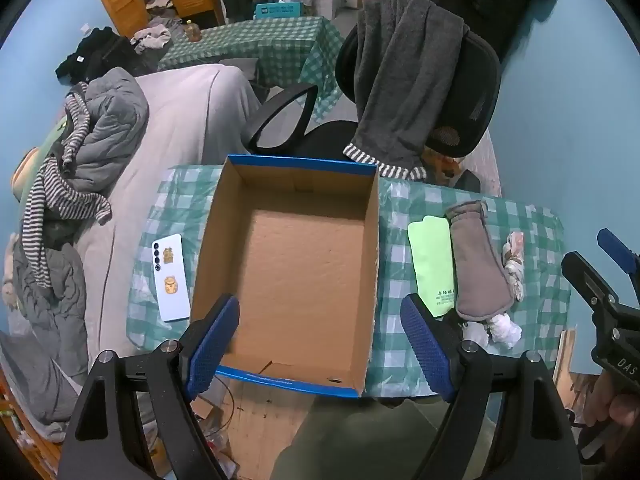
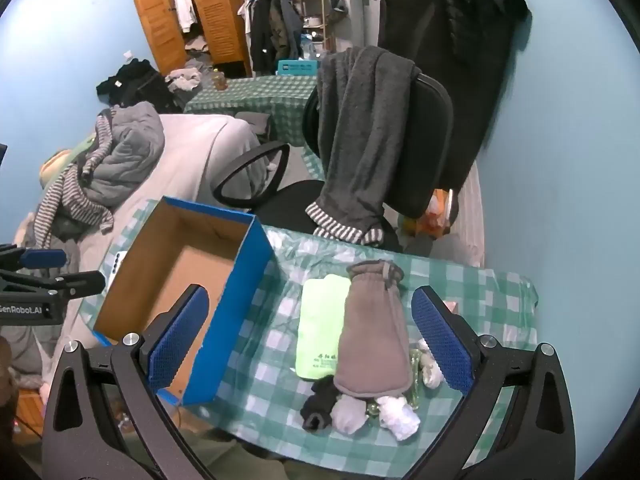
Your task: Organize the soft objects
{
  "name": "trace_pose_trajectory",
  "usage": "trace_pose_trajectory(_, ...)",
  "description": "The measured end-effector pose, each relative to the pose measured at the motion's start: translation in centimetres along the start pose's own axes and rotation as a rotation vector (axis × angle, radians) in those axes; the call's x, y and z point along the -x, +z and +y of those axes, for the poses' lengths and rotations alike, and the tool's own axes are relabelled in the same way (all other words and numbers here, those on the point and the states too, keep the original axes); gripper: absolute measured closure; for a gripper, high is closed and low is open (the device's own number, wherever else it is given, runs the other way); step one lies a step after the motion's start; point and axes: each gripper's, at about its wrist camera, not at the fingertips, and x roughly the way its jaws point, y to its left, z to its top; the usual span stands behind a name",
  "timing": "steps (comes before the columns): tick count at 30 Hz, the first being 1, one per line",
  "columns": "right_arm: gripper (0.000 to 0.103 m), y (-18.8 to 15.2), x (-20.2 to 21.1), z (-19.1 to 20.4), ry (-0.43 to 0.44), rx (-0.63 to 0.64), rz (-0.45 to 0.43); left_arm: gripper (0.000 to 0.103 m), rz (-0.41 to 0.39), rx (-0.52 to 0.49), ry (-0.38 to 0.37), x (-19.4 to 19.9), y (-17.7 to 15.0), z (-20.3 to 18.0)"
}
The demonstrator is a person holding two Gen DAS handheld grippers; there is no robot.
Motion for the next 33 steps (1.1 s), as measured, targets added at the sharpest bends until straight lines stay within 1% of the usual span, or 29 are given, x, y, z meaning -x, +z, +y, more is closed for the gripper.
trace_pose_trajectory(5, 0.002, 0.1, 0.1, -0.3, 0.0, -0.005, 0.006, 0.019, 0.001, -0.007, 0.002, -0.2, 0.1, 0.0)
trace_pose_trajectory(8, 0.002, 0.2, 0.3, -0.4, 0.004, -0.011, 0.009, 0.019, 0.006, -0.007, 0.003, 0.0, 0.8, 0.0)
trace_pose_trajectory(9, 0.002, 0.2, 0.4, -0.3, 0.006, -0.011, 0.01, 0.019, -0.012, -0.004, 0.002, 0.1, 0.2, 0.1)
trace_pose_trajectory(12, 0.002, 0.3, 0.7, -0.2, 0.01, -0.01, 0.015, 0.019, -0.018, 0.0, 0.007, 0.4, -0.3, -0.4)
trace_pose_trajectory(15, 0.002, 0.4, 0.9, 0.0, 0.009, -0.003, 0.016, 0.019, -0.022, 0.002, 0.007, 0.4, -0.2, -0.5)
trace_pose_trajectory(16, 0.002, 0.2, 0.3, -0.6, 0.003, -0.007, 0.009, 0.019, -0.023, 0.002, 0.008, 0.4, -0.3, -0.6)
trace_pose_trajectory(23, 0.002, 0.4, -0.1, -0.3, 0.003, -0.007, 0.011, 0.019, -0.019, 0.016, 0.004, 0.5, -0.3, -0.5)
trace_pose_trajectory(33, 0.002, 0.5, 0.3, -0.9, 0.003, -0.005, 0.01, 0.019, -0.015, 0.02, 0.002, 0.5, 0.0, -0.4)
